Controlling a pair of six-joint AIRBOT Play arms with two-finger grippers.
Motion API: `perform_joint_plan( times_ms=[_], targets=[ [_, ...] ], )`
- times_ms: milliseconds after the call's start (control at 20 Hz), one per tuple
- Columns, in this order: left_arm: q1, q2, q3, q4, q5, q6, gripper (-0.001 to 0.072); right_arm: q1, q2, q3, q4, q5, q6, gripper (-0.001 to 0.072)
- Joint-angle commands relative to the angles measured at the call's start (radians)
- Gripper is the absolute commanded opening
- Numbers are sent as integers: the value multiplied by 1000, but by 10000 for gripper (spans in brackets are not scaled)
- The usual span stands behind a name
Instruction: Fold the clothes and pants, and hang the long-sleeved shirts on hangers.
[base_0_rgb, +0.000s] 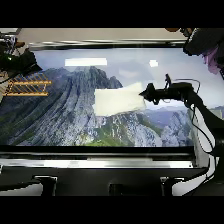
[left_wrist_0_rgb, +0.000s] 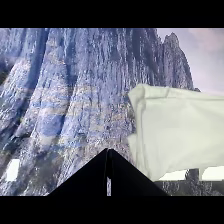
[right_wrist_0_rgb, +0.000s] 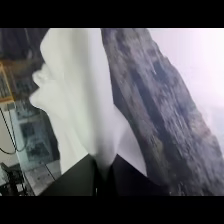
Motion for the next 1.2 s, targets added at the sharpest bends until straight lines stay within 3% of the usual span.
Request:
perform_joint_plan(
  times_ms=[0, 500, 700, 850, 950, 1050, 1150],
  targets=[
    [0, 0, 0, 0, 0, 0, 15, -47, 1, 140, -8, 60, 109, 32],
    [0, -1, 0, 1, 0, 0, 16, -288, 7, 235, -32, 304, 249, 30],
    [0, -1, 0, 1, 8, 0, 15, -350, 17, 236, -98, 412, 383, 30],
    [0, -1, 0, 1, 8, 0, 15, -376, 39, 236, -251, 492, 565, 29],
    [0, -1, 0, 1, 8, 0, 15, -389, 61, 236, -437, 529, 756, 29],
    [0, -1, 0, 1, 8, 0, 15, -406, 80, 236, -639, 512, 983, 29],
    [0, -1, 0, 0, 8, 0, 15, -428, 103, 236, -803, 427, 1147, 29]
  ],
)
